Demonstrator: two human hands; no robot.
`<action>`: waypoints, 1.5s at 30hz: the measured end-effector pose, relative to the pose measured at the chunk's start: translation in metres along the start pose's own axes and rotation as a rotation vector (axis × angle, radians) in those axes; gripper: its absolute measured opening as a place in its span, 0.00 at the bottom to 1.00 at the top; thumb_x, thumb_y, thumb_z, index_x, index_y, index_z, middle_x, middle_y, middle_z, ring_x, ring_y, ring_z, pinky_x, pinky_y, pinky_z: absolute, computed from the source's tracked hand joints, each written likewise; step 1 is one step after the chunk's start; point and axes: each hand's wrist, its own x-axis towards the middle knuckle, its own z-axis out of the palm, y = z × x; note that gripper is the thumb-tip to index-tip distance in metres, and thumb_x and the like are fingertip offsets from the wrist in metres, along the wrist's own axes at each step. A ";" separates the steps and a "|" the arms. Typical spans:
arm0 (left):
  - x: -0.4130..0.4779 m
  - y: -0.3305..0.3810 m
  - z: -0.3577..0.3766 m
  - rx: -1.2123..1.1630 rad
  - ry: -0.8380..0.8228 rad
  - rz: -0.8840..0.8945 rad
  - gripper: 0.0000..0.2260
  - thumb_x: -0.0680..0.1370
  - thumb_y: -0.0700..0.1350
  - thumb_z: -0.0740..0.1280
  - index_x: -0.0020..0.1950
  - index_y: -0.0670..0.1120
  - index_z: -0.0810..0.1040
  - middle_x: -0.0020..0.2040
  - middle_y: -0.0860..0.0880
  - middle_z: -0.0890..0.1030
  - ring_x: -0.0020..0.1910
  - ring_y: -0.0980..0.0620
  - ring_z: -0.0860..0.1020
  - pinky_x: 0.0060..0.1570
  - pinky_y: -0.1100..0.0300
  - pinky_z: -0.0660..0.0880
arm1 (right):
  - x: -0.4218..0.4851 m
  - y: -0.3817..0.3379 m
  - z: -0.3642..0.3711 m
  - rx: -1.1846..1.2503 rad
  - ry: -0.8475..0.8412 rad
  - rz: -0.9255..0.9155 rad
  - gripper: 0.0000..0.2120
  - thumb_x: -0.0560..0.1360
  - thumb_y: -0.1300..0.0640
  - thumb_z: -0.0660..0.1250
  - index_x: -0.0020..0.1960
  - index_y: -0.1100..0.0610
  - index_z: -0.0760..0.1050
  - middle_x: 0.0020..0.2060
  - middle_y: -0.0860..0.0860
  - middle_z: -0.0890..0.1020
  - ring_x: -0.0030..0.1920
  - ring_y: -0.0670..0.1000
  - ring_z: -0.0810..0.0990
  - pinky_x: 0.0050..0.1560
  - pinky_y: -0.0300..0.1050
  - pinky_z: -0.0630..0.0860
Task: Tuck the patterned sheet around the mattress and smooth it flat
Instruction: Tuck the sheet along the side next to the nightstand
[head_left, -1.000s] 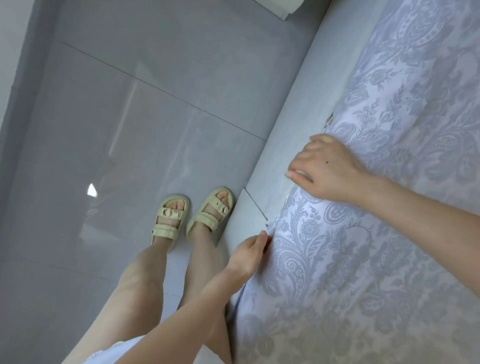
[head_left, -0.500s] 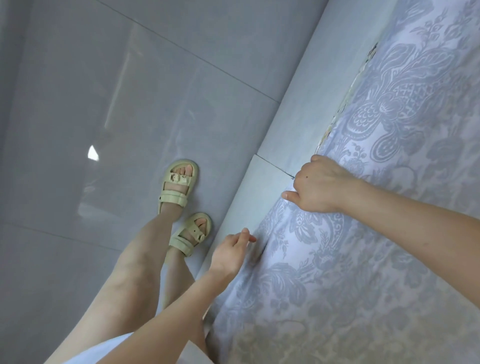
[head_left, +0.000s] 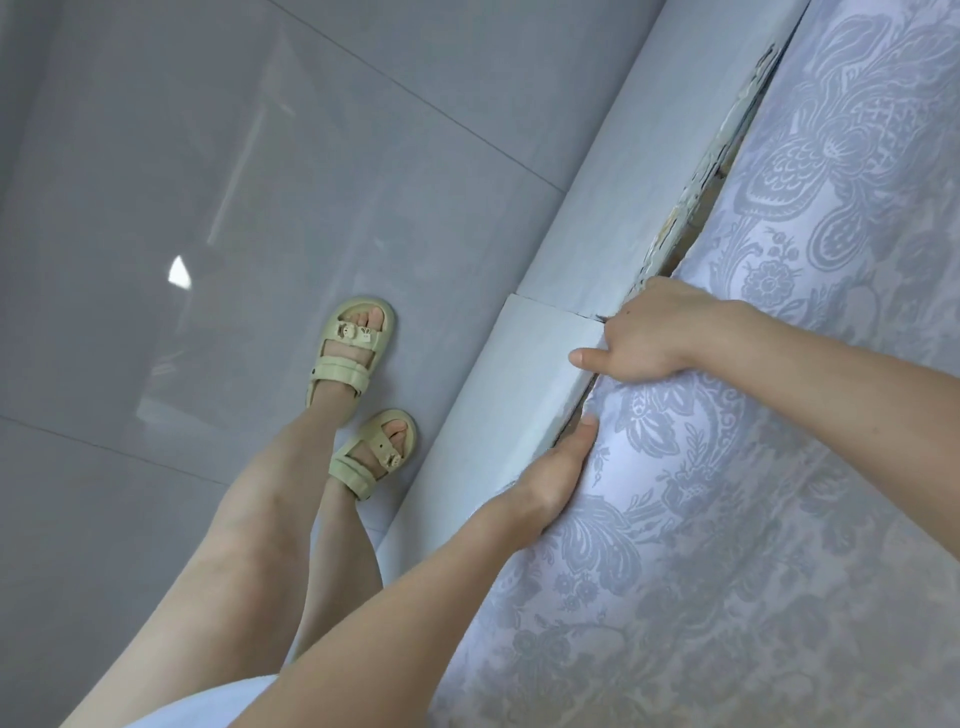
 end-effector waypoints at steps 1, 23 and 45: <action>0.003 0.003 0.000 -0.023 -0.032 -0.017 0.29 0.70 0.75 0.50 0.63 0.65 0.73 0.61 0.56 0.79 0.60 0.54 0.77 0.67 0.52 0.68 | 0.001 -0.001 0.000 0.002 0.011 0.005 0.33 0.79 0.36 0.39 0.63 0.54 0.74 0.64 0.55 0.75 0.66 0.56 0.70 0.65 0.49 0.61; -0.062 -0.102 -0.053 0.056 0.354 -0.162 0.27 0.81 0.60 0.46 0.56 0.47 0.81 0.55 0.48 0.81 0.56 0.49 0.78 0.63 0.54 0.71 | -0.017 -0.060 0.034 0.041 0.584 0.005 0.32 0.81 0.44 0.39 0.46 0.58 0.79 0.45 0.55 0.83 0.48 0.56 0.79 0.58 0.48 0.67; -0.098 -0.184 -0.075 0.060 0.103 0.138 0.09 0.71 0.52 0.58 0.47 0.49 0.70 0.45 0.48 0.66 0.45 0.51 0.64 0.44 0.58 0.61 | -0.021 -0.233 0.090 0.022 0.083 0.015 0.34 0.78 0.35 0.41 0.64 0.56 0.74 0.63 0.54 0.76 0.67 0.53 0.68 0.67 0.52 0.53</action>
